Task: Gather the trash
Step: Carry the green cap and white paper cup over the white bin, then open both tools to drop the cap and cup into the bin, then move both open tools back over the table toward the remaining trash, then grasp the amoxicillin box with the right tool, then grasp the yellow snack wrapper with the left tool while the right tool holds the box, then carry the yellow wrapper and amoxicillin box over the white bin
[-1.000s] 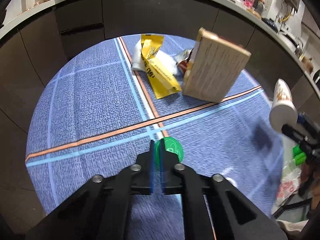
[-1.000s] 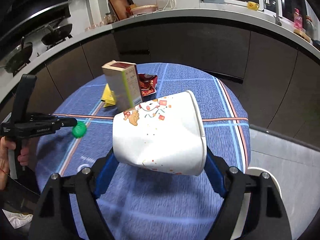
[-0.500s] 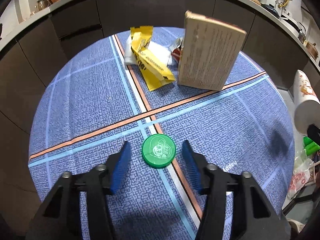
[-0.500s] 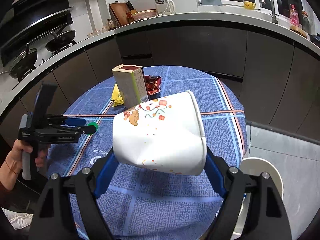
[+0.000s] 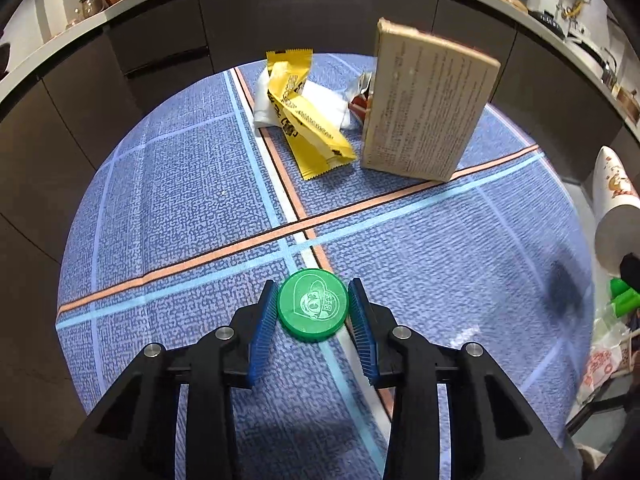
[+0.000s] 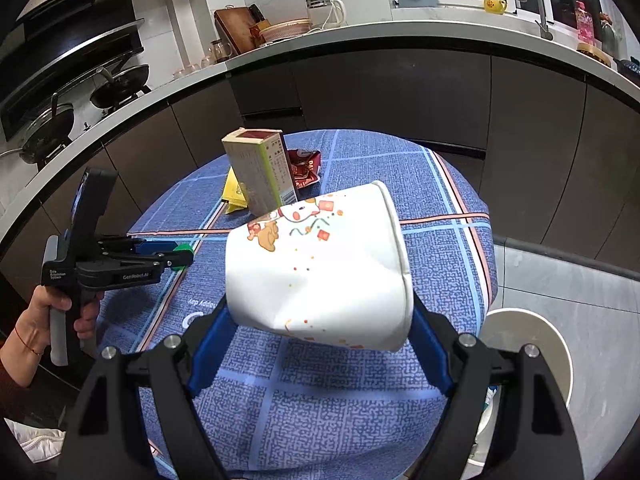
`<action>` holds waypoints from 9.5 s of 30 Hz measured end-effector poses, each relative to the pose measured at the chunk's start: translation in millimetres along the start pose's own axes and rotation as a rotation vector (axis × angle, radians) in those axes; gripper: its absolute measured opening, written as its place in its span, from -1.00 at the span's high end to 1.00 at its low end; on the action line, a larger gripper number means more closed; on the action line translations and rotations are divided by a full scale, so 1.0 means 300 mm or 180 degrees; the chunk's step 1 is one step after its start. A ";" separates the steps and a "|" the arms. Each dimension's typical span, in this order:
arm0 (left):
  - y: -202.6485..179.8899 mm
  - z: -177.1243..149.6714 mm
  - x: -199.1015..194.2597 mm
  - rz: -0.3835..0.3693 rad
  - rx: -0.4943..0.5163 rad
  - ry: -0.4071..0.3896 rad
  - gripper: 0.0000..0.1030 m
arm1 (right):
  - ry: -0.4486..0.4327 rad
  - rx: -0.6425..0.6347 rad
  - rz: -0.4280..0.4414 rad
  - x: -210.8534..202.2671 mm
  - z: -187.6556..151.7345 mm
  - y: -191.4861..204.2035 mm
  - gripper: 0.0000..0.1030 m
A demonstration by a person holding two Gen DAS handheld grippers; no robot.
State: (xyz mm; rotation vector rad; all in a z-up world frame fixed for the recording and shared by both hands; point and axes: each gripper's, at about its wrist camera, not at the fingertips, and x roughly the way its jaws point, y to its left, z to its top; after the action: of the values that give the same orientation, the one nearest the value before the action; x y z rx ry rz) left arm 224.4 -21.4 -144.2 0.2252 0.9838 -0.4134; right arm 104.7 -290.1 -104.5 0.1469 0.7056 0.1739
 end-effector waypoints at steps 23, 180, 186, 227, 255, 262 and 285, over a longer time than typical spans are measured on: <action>-0.344 0.093 -0.374 -0.0614 0.0418 -0.0700 0.33 | -0.0399 0.0063 -0.0248 -0.238 0.007 -0.073 -0.55; 0.206 0.053 -0.197 -0.0338 -0.0993 -0.0390 -0.56 | 0.0396 -0.0652 0.0356 0.236 0.049 0.290 -0.87; 0.235 0.052 -0.228 -0.0234 -0.1036 -0.0470 -0.57 | 0.0635 0.0087 0.0152 0.344 0.074 0.352 -0.93; 0.064 0.390 0.263 -0.0178 -0.0741 0.0019 0.23 | 0.0883 0.0199 -0.0315 0.300 0.022 0.141 -0.72; -0.049 0.201 -0.245 -0.0576 -0.0551 -0.0604 0.78 | 0.0182 0.0232 -0.0293 -0.037 0.083 0.107 -0.53; -0.181 0.190 -0.299 -0.0999 -0.0328 -0.0570 0.78 | 0.0009 0.0306 -0.0498 -0.190 0.066 0.013 -0.53; -0.773 0.169 -0.086 -0.1912 0.0560 0.0285 0.78 | 0.0106 0.0636 -0.1106 -0.310 -0.213 -0.348 -0.53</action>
State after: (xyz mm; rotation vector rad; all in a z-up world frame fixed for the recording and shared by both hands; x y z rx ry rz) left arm 149.1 -242.7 -95.0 0.1021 1.0965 -1.0485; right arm 4.6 -406.3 -114.1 0.2099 0.7702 -0.2279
